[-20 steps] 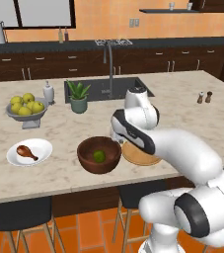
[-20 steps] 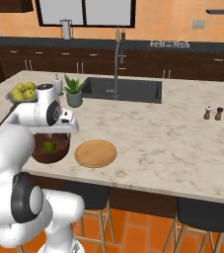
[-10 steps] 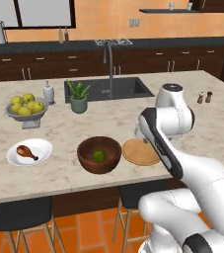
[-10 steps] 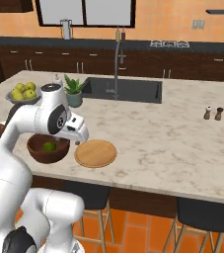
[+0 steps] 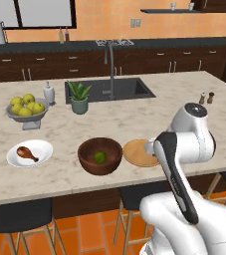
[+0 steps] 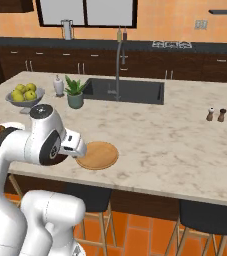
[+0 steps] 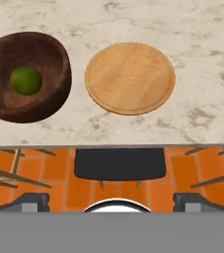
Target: Pick the chicken drumstick and lime from their plates and place them in the bowl. Then put the bowl in the fridge.
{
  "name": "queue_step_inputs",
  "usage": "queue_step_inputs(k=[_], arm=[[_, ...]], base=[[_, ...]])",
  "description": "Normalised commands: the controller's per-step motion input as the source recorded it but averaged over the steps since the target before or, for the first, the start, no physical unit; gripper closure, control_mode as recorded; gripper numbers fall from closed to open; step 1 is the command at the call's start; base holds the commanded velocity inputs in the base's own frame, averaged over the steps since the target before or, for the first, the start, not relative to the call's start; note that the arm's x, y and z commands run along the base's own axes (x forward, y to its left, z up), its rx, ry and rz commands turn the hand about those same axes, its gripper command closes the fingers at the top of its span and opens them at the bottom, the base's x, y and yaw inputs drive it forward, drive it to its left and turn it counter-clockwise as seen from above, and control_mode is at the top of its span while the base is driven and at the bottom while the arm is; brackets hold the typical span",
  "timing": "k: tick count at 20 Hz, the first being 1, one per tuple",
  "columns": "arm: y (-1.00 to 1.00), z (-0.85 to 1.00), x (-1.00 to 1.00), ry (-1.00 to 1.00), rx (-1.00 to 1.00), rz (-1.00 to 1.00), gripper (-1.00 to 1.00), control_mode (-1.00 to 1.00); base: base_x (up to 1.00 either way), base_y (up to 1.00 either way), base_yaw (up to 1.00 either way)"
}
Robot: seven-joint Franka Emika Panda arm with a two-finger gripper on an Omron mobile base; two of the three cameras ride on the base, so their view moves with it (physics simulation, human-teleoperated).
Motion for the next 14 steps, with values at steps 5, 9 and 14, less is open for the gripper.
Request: queue_step_inputs(k=[5,9,14], arm=[[0.12,0.0,0.0,0.0,0.0,0.0,-1.0,1.0],[0.0,0.0,0.0,0.0,0.0,0.0,-1.0,1.0],[0.0,0.0,0.0,0.0,0.0,0.0,-1.0,1.0]], base=[[0.0,0.12,0.0],[0.0,0.97,0.0],[0.02,0.94,0.0]])
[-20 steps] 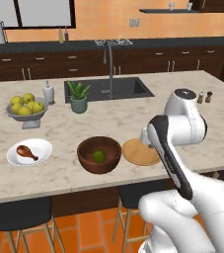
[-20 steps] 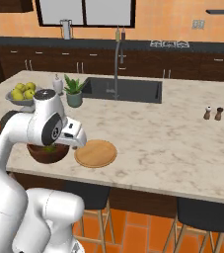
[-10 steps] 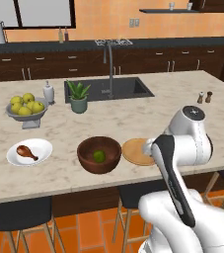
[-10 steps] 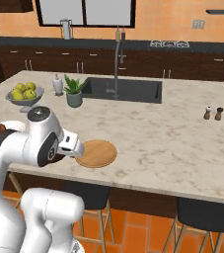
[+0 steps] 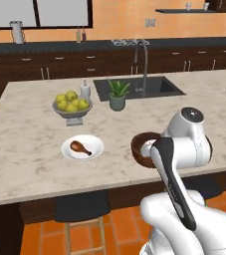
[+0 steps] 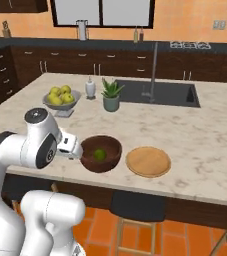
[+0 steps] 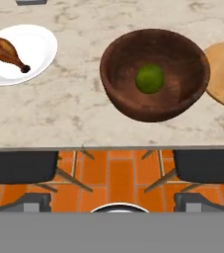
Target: Pick the chicken drumstick and lime from their plates and place them in the bowl. Then put the bowl in the fridge.
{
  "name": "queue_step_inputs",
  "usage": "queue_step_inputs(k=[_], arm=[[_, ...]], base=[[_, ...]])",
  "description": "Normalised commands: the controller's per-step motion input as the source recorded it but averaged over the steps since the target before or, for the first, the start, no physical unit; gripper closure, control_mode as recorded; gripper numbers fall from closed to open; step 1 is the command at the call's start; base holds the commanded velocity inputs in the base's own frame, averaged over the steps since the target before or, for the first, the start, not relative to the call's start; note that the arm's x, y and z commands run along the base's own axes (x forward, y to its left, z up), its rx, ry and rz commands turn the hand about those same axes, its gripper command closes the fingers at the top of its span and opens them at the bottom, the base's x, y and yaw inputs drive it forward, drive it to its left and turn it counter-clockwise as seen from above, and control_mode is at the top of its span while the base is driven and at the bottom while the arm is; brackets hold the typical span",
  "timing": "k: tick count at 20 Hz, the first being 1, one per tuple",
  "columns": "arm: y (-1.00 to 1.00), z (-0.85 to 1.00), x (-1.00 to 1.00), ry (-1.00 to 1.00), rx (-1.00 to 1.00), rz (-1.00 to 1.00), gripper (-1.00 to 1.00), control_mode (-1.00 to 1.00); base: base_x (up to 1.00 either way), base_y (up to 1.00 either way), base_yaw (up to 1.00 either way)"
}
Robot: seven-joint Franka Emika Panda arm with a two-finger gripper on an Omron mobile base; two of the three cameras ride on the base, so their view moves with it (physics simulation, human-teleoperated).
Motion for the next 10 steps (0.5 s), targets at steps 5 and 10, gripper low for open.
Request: queue_step_inputs(k=[5,10], arm=[[0.0,0.0,0.0,0.0,0.0,0.0,-1.0,1.0],[0.0,0.0,0.0,0.0,0.0,0.0,-1.0,1.0]], base=[[0.19,0.73,-0.07],[0.07,0.48,-0.06]])
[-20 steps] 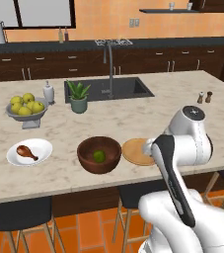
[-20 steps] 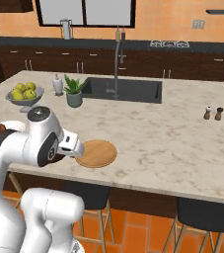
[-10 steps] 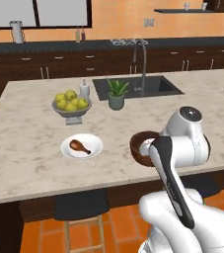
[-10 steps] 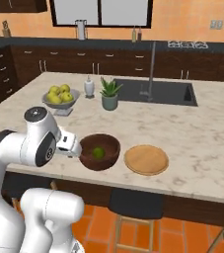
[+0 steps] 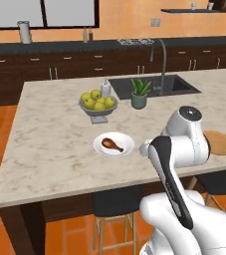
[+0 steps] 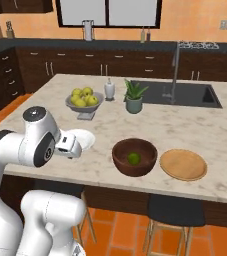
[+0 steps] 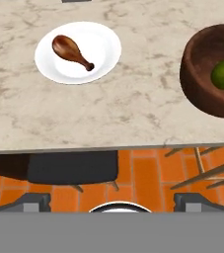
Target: Pick the chicken drumstick and lime from their plates and place them in the bowl. Then put the bowl in the fridge.
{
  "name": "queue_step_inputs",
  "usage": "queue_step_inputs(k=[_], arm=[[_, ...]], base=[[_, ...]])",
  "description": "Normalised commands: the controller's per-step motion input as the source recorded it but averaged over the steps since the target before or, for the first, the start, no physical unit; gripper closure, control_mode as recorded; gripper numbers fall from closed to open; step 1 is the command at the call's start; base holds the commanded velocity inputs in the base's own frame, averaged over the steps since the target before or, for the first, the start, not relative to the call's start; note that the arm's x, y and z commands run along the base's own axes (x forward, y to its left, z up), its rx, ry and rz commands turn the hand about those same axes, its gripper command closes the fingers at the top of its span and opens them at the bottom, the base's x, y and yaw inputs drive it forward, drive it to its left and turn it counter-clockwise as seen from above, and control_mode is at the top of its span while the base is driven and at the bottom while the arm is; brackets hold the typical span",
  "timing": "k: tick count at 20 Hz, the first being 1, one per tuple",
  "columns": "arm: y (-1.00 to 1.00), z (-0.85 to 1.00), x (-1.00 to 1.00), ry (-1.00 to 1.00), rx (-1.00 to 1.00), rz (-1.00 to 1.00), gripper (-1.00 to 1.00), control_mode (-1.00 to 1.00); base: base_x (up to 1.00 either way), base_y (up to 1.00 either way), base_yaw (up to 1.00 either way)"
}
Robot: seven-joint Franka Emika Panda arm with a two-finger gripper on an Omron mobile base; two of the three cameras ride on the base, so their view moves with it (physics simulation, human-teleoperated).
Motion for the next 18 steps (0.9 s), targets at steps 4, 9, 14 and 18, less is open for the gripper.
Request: queue_step_inputs(k=[4,9,14,18], arm=[[0.0,0.0,0.0,0.0,0.0,0.0,-1.0,1.0],[0.0,0.0,0.0,0.0,0.0,0.0,-1.0,1.0],[0.0,0.0,0.0,0.0,0.0,0.0,-1.0,1.0],[0.06,0.0,0.47,0.02,0.0,0.02,-1.0,-1.0]], base=[[0.15,0.31,0.0],[0.55,0.45,-0.01],[0.6,0.43,0.0],[0.1,0.0,0.0]])
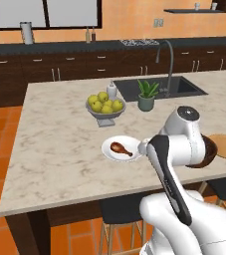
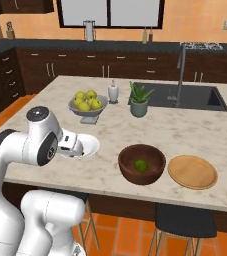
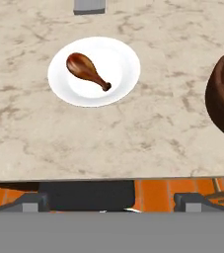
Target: Pick the chicken drumstick and lime from their plates and place them in the bowl. Then put the bowl in the fridge.
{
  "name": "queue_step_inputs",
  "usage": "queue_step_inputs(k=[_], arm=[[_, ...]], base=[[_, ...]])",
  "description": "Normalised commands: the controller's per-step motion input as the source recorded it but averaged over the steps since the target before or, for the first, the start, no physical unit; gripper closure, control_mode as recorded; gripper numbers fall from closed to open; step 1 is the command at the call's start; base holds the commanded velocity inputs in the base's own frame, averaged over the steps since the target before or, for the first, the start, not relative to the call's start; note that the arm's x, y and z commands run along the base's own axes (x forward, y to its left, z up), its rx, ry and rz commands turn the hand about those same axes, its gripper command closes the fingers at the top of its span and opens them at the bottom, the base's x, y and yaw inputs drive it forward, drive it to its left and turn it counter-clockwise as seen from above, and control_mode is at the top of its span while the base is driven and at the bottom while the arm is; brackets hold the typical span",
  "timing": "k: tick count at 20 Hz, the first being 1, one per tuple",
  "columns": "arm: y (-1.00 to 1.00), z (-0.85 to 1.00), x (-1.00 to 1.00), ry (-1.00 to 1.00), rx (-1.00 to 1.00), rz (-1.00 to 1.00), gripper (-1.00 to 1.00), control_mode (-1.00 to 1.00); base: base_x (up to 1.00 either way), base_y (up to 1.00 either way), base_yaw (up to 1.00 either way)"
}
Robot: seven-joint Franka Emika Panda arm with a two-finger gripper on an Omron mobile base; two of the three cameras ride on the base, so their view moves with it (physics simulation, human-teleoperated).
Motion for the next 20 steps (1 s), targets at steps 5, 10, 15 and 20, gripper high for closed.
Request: queue_step_inputs(k=[5,10,15,20], arm=[[0.2,0.0,0.8,0.01,-0.04,0.17,-1.0,-1.0],[0.21,-0.11,0.96,0.12,-0.18,0.24,-1.0,-1.0],[0.01,-0.33,0.96,0.14,-0.02,0.26,-1.0,-1.0],[0.13,-0.48,0.52,0.03,-0.15,0.16,-1.0,-1.0]], base=[[0.0,0.0,0.0],[0.0,0.0,0.0],[0.0,0.0,0.0],[0.0,0.0,0.0]])
